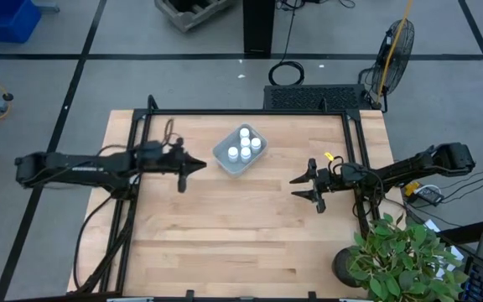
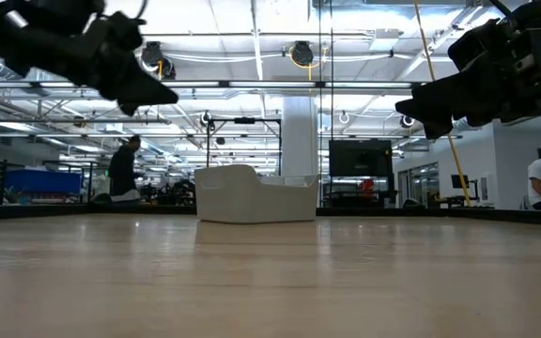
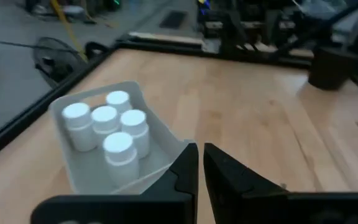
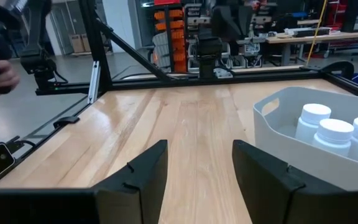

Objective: Pick and place pill bottles into a basket
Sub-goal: Return to Home Position

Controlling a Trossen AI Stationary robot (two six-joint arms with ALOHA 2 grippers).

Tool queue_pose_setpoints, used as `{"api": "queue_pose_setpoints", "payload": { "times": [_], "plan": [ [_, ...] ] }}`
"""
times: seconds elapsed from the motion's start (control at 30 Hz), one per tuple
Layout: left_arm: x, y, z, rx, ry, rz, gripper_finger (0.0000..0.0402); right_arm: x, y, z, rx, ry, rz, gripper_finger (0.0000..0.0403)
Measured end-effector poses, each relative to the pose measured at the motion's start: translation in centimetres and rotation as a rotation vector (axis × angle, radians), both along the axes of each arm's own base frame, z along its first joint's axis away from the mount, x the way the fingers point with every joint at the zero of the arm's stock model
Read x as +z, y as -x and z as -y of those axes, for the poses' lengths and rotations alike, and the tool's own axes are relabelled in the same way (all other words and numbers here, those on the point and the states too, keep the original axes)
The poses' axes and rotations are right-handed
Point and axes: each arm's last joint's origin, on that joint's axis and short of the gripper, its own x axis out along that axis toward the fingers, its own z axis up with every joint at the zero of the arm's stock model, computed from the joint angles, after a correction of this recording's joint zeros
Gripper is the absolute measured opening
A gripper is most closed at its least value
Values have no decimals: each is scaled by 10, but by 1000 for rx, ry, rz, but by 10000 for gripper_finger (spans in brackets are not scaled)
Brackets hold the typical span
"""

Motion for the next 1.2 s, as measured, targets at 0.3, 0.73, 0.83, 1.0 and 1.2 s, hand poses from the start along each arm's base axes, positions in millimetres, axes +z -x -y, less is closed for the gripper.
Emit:
{"api": "queue_pose_setpoints", "payload": {
  "times": [0.3,0.73,0.83,1.0,1.2],
  "plan": [
    [-33,38,18,-31,15,115,31,0,0,0,0,0,-1,171],
    [-51,55,31,-196,-41,211,31,0,0,0,0,0,-1,171],
    [-52,57,31,-182,-34,195,31,0,0,0,0,0,-1,171],
    [-50,58,29,-117,-44,222,31,0,0,0,0,0,-1,171],
    [-48,59,25,49,-41,239,31,0,0,0,0,0,-1,171]
  ]
}}
